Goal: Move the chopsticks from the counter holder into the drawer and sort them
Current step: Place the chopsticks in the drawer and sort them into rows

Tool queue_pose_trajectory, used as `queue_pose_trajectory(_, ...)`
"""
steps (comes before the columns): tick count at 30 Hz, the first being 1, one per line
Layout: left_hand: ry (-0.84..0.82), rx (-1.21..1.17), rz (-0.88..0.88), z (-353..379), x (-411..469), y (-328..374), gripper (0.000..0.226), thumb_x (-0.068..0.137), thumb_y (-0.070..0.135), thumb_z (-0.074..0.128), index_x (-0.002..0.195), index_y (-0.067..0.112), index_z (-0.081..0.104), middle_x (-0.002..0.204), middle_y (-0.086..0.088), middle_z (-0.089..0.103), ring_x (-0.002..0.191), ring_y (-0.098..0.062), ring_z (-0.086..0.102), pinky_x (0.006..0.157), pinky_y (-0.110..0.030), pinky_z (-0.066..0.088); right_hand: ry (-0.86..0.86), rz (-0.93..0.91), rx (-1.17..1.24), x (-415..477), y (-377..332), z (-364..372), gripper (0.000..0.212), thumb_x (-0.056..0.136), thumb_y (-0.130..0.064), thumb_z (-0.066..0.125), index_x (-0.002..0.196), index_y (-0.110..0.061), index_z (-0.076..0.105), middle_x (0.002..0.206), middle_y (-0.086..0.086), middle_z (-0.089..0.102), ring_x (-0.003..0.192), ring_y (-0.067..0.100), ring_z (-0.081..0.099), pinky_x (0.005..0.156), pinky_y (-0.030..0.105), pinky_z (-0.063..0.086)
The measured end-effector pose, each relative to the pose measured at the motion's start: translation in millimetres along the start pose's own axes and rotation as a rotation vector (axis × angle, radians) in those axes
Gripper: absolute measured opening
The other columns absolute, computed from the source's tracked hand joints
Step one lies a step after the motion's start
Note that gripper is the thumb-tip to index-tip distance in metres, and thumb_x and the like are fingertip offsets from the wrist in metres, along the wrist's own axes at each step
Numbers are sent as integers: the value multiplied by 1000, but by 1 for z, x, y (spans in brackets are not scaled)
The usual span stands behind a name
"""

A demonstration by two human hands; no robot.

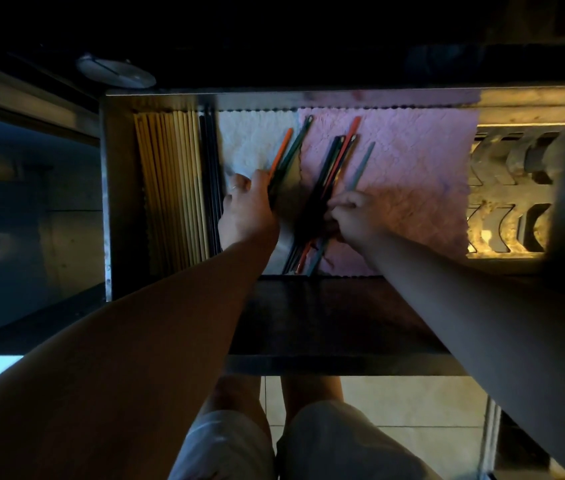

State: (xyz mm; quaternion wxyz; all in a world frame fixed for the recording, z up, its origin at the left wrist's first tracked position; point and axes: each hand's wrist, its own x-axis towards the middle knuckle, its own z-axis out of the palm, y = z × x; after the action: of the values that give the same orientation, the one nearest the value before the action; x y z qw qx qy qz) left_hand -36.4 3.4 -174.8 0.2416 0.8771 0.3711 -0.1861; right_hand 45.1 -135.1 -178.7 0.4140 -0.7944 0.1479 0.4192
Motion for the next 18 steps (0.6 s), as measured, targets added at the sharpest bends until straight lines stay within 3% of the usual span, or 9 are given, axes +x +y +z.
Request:
queue_pose_trajectory(4,-30,79,6,-2,7,2,37,91,18,57,126,22,46,131,-13,42,102,-36,56,65,-42,47,-1,2,-41,3,1,1,21,88,1,47,94,-12,63,93,10,63,80,20,57,58,21,39)
queue_pose_trajectory(9,-114,167,20,-8,8,14,44,90,13,57,133,17,47,132,-14,37,110,-37,51,74,-43,51,24,-2,-64,6,1,3,30,84,-1,48,68,-26,57,82,8,62,82,27,60,70,30,45)
queue_pose_trajectory(13,-137,202,22,-11,12,19,38,94,19,56,132,15,49,130,-13,39,111,-37,50,72,-41,47,47,-79,-95,5,-3,4,21,81,-7,47,73,-24,57,75,-2,58,84,28,60,77,37,50)
queue_pose_trajectory(18,-162,112,41,-12,16,17,38,92,27,57,127,14,51,119,-12,50,106,-35,57,74,-44,52,118,-184,-177,5,-5,6,24,84,1,49,91,-17,63,84,0,58,86,20,56,76,28,43)
